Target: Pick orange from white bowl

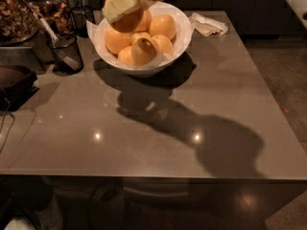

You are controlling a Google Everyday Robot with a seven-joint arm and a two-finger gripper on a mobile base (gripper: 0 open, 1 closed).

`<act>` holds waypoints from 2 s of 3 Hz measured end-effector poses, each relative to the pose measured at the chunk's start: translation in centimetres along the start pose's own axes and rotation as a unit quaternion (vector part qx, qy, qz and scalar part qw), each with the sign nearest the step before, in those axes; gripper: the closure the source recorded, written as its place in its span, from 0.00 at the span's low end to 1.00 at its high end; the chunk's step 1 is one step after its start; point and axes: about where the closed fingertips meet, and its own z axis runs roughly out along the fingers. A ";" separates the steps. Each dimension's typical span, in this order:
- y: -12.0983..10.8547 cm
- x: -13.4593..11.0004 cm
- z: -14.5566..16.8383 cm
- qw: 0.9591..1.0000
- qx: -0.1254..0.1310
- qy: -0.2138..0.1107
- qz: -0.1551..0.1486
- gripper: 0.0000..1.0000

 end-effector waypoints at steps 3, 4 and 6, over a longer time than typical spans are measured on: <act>5.9 3.2 -6.1 0.996 0.056 -0.018 0.061 1.00; 5.9 3.4 -6.2 0.996 0.057 -0.016 0.062 1.00; 5.2 6.1 -7.5 0.991 0.072 -0.029 0.108 1.00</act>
Offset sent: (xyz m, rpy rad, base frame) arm -0.0974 -0.0194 0.0252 0.0329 0.0026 -0.1987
